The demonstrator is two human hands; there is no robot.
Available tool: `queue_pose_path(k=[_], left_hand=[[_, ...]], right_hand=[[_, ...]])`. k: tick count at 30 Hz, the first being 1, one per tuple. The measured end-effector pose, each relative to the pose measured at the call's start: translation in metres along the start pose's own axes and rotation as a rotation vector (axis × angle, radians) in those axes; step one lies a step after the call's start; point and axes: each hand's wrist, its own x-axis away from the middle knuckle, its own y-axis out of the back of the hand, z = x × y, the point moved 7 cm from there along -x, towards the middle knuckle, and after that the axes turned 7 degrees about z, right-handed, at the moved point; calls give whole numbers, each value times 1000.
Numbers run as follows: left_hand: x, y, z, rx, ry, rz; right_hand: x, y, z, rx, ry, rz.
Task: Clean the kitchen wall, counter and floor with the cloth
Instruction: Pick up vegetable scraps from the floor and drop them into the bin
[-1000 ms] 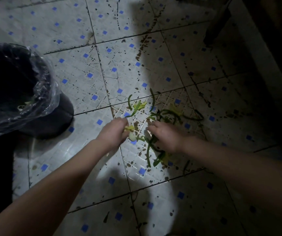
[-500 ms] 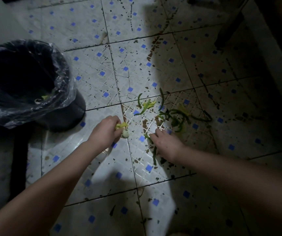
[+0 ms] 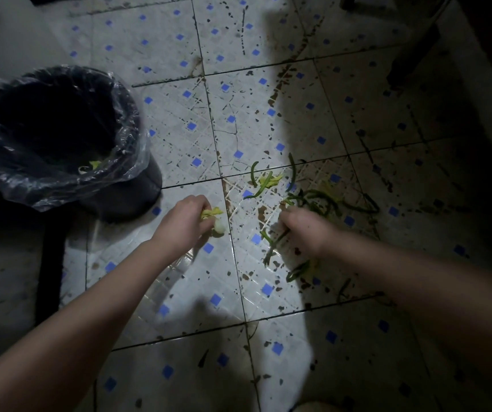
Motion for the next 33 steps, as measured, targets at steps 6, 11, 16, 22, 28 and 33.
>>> queue_pose_path(k=[6, 11, 16, 22, 28, 33], left_hand=[[6, 15, -6, -4, -17, -24], [12, 32, -32, -65, -57, -6], [23, 73, -64, -183, -142, -75], [43, 133, -67, -412, -163, -274], [67, 186, -31, -584, 70, -437], [90, 214, 10, -525, 202, -516]], right_hand=[[-3, 43, -3, -78, -16, -169], [-1, 91, 8, -61, 10, -299], [7, 131, 29, -49, 50, -397], [12, 169, 61, -18, 78, -485], [4, 199, 107, -127, 156, -590], [-9, 213, 146, -169, 249, -653]])
